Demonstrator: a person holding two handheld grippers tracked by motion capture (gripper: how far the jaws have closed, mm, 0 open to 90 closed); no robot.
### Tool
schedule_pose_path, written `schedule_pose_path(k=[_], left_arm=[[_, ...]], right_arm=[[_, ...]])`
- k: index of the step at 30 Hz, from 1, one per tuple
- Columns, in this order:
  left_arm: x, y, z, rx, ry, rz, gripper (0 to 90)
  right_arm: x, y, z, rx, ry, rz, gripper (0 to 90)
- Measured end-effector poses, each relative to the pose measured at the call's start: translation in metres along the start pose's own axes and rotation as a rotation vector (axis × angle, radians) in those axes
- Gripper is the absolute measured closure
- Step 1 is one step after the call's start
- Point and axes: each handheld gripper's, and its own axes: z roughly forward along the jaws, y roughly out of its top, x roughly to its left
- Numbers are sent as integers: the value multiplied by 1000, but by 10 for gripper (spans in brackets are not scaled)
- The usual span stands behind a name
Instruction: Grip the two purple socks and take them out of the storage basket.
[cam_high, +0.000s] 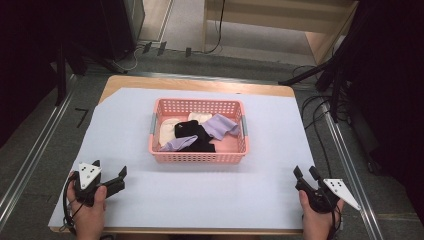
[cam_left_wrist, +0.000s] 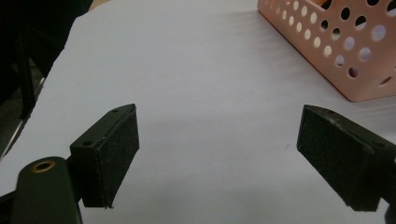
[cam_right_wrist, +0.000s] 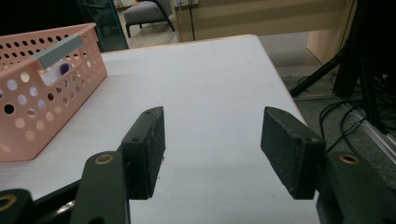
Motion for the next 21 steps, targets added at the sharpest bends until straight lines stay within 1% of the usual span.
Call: schedule_pose_path(k=[1, 4, 6, 7, 8, 9, 10, 11, 13, 16, 21], left_arm=[[0, 0, 0, 1, 1, 0, 139], [0, 0, 0, -3, -2, -1, 139], [0, 0, 0, -3, -2, -2, 139], [0, 0, 0, -1, -2, -1, 138], [0, 0, 0, -3, -2, -2, 139], [0, 0, 0, -1, -1, -5, 139], [0, 0, 0, -2, -2, -6, 139], [0, 0, 1, -3, -3, -6, 139], [0, 0, 1, -3, -3, -6, 139], [0, 0, 0, -2, -3, -4, 139], [1, 0, 0, -1, -4, -12, 139]], right_arm=[[1, 0, 0, -3, -1, -18, 413], [5, 0, 0, -12, 0, -21, 416], [10, 2, 1, -13, 20, -16, 425], [14, 4, 1, -6, 18, -25, 433], [19, 6, 2, -9, 28, -31, 434], [28, 11, 3, -5, 47, -49, 438], [33, 13, 4, 1, 53, -54, 439], [33, 13, 4, 1, 53, -54, 439], [41, 18, 7, 14, 73, -60, 444], [53, 23, 12, 28, 87, -74, 448], [73, 31, 19, 30, 124, -91, 460]])
